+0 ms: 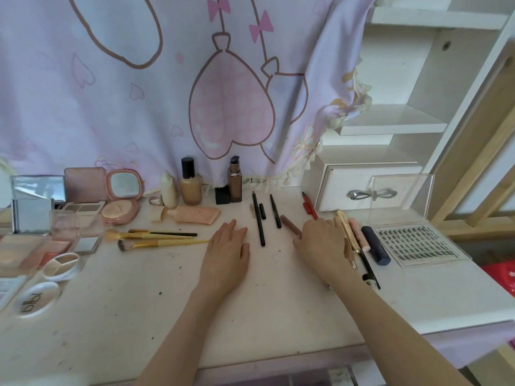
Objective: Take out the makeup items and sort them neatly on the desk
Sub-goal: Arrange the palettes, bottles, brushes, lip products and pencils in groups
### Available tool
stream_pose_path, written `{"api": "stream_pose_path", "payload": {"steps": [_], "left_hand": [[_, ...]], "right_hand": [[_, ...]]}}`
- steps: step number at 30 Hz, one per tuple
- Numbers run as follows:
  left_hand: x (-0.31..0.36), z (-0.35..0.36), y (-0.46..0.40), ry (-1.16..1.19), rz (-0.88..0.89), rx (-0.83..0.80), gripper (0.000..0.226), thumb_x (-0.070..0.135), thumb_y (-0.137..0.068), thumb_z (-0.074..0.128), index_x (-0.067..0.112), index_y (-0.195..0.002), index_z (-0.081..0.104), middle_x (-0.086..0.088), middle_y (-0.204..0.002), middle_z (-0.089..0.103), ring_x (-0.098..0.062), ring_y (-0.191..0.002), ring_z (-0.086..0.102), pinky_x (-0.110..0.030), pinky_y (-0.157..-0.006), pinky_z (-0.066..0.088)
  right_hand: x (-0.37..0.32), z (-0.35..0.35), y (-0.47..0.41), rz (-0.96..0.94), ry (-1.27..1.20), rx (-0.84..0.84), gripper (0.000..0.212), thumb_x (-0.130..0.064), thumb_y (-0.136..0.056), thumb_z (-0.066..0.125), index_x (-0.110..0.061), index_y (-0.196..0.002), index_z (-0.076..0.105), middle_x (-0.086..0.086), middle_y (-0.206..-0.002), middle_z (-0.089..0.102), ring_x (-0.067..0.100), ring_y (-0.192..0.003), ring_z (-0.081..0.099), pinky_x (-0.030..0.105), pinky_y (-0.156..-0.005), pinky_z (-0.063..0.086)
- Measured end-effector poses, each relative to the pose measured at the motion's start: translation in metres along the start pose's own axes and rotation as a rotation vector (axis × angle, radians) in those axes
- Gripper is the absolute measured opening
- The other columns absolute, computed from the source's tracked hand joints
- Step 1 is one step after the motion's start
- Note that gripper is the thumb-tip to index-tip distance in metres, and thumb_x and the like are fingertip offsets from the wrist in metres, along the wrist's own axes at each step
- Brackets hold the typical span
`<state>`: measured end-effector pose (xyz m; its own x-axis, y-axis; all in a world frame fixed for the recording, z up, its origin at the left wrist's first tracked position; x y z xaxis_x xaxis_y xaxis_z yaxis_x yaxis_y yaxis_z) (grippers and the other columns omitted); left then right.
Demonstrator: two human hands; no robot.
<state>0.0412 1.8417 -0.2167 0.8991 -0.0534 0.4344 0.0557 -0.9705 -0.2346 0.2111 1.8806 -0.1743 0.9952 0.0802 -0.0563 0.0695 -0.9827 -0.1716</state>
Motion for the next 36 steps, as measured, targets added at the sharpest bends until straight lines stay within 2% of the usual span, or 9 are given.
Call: {"api": "stream_pose_path", "payload": {"steps": [7, 11, 14, 17, 21, 25, 29, 33, 36], "left_hand": [[0.028, -0.045, 0.014, 0.217, 0.195, 0.307, 0.047, 0.003, -0.088, 0.056, 0.009, -0.133, 0.045, -0.008, -0.145, 0.036, -0.024, -0.136, 0.032, -0.033, -0.110, 0.025], [0.059, -0.058, 0.018, 0.112, 0.352, 0.311, 0.051, 0.011, -0.084, 0.066, 0.009, -0.132, 0.047, -0.008, -0.141, 0.044, -0.026, -0.134, 0.035, -0.037, -0.109, 0.027], [0.069, -0.068, 0.019, 0.043, 0.418, 0.290, 0.022, 0.013, -0.084, 0.066, 0.007, -0.105, 0.063, -0.007, -0.101, 0.064, -0.026, -0.096, 0.060, -0.038, -0.086, 0.046], [0.059, -0.069, 0.019, 0.046, 0.362, 0.197, 0.016, 0.019, -0.092, 0.055, 0.008, -0.102, 0.061, 0.000, -0.085, 0.051, -0.018, -0.074, 0.049, -0.025, -0.066, 0.036], [0.040, -0.073, 0.024, 0.015, 0.231, 0.244, 0.020, 0.030, -0.094, 0.048, 0.015, -0.104, 0.055, 0.010, -0.080, 0.043, -0.007, -0.062, 0.037, -0.016, -0.050, 0.023], [0.028, -0.076, 0.032, 0.004, 0.169, 0.261, 0.038, 0.050, -0.087, 0.036, 0.018, -0.097, 0.054, 0.014, -0.058, 0.040, -0.009, -0.047, 0.039, -0.017, -0.043, 0.025], [0.018, -0.067, 0.042, 0.181, 0.166, 0.178, 0.037, 0.056, -0.082, 0.016, 0.028, -0.090, 0.040, 0.009, -0.050, 0.037, -0.008, -0.044, 0.038, -0.021, -0.044, 0.025], [0.006, -0.068, 0.046, 0.153, 0.169, 0.146, 0.021, 0.048, -0.092, 0.028, 0.032, -0.088, 0.042, 0.011, -0.058, 0.044, -0.005, -0.053, 0.044, -0.020, -0.048, 0.028], [0.000, -0.072, 0.049, 0.111, 0.153, 0.145, 0.015, 0.051, -0.089, 0.035, 0.037, -0.090, 0.040, 0.016, -0.059, 0.044, 0.000, -0.054, 0.045, -0.015, -0.049, 0.025]], "right_hand": [[0.007, -0.046, 0.011, 0.003, -0.399, 0.192, 0.022, -0.027, -0.085, 0.053, -0.009, -0.085, 0.065, 0.004, -0.086, 0.062, 0.020, -0.081, 0.053, 0.028, -0.066, 0.037], [-0.008, -0.038, 0.020, -0.071, -0.770, -0.137, 0.013, -0.030, -0.084, 0.060, -0.021, -0.075, 0.063, -0.013, -0.057, 0.060, 0.000, -0.052, 0.054, 0.007, -0.044, 0.036], [-0.022, -0.032, 0.029, -0.086, -1.130, -0.353, 0.016, -0.025, -0.086, 0.062, -0.014, -0.075, 0.067, -0.007, -0.050, 0.060, 0.005, -0.042, 0.048, 0.014, -0.040, 0.035], [-0.022, -0.030, 0.028, 0.038, -1.480, -0.367, 0.018, -0.024, -0.086, 0.066, -0.009, -0.076, 0.065, 0.003, -0.058, 0.064, 0.010, -0.044, 0.049, 0.017, -0.039, 0.035], [-0.031, -0.019, 0.029, 0.175, -1.743, -0.326, 0.022, -0.023, -0.085, 0.066, -0.009, -0.070, 0.059, -0.001, -0.051, 0.048, 0.009, -0.041, 0.038, 0.016, -0.036, 0.027], [-0.046, -0.030, 0.029, 0.036, -1.630, -0.176, 0.022, -0.018, -0.088, 0.061, 0.001, -0.076, 0.063, -0.001, -0.048, 0.043, 0.010, -0.040, 0.034, 0.017, -0.039, 0.027], [-0.060, -0.043, 0.032, -0.197, -1.424, -0.132, 0.015, -0.017, -0.090, 0.057, -0.009, -0.081, 0.065, -0.006, -0.049, 0.042, 0.008, -0.045, 0.035, 0.016, -0.046, 0.031], [-0.070, -0.031, 0.034, -0.207, -1.330, -0.241, 0.009, -0.026, -0.091, 0.056, -0.019, -0.093, 0.061, -0.005, -0.059, 0.056, 0.005, -0.047, 0.048, 0.016, -0.048, 0.038], [-0.073, -0.022, 0.032, -0.139, -1.133, -0.201, 0.028, -0.045, -0.086, 0.058, -0.017, -0.080, 0.061, -0.009, -0.047, 0.050, 0.002, -0.040, 0.040, 0.018, -0.047, 0.034]]}}
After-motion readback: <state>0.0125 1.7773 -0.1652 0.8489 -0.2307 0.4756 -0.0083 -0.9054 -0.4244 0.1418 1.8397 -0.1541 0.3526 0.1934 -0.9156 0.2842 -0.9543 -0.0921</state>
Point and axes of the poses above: each hand's wrist, its own y-axis away from the middle knuckle, its own z-axis out of the palm, x = y × z, the point moved 9 cm from there along -y, towards the middle knuckle
